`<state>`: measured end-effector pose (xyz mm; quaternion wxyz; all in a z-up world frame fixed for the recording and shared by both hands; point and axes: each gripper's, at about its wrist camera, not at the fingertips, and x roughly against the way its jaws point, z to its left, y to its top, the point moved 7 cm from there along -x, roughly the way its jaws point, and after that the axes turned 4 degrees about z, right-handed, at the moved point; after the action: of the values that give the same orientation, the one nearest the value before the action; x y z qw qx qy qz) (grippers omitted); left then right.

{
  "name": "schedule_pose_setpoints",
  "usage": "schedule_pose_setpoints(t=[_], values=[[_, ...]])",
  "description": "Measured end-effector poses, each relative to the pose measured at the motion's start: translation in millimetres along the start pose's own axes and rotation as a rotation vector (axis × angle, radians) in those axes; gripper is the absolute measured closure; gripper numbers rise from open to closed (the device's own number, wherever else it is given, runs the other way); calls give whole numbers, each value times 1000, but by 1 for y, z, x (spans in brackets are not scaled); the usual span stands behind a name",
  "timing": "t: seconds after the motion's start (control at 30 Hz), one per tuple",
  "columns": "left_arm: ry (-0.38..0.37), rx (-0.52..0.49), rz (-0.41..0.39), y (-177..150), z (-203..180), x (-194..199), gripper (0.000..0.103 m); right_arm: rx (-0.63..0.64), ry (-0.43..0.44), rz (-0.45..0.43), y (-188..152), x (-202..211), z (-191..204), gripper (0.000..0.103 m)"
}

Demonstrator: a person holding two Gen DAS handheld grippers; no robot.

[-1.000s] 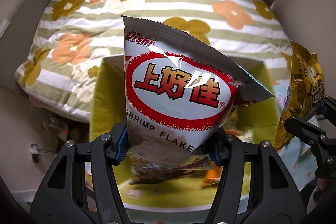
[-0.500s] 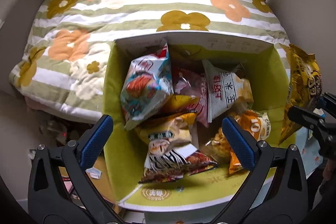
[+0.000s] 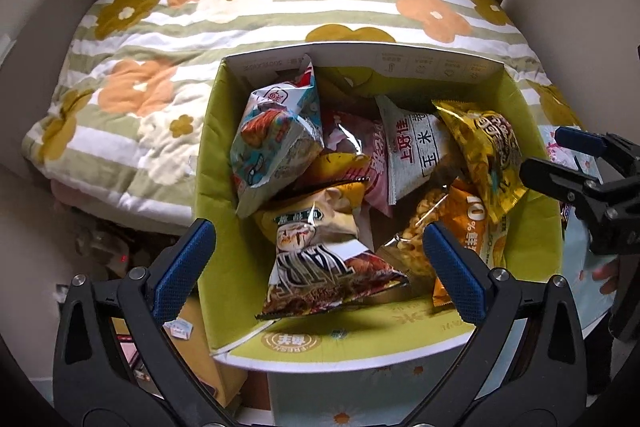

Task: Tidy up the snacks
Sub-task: 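Carry both bags over the yellow box and open both tools to drop them, then grasp the blue-white cheese bag on the table with the right tool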

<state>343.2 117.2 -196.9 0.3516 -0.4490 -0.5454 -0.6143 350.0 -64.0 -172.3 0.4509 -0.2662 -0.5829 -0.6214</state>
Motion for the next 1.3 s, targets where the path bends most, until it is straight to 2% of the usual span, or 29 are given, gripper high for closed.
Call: schedule_pose_setpoints(t=[0.33,0.67,0.9,1.3], values=[[12,-23,-20,-5,-14,5,0,-24,40,23,-17,11,2,0],[9,-91,-62,-8,-58,28,0,-52,17,-22,-35,50,-16,0],[-8,-125,-101,-11,-112,50,0,-80,6,-72,-55,94,-53,0],[-63,-178,-143,-22,-242,71,0,-106,-87,-138,-110,177,-150,0]])
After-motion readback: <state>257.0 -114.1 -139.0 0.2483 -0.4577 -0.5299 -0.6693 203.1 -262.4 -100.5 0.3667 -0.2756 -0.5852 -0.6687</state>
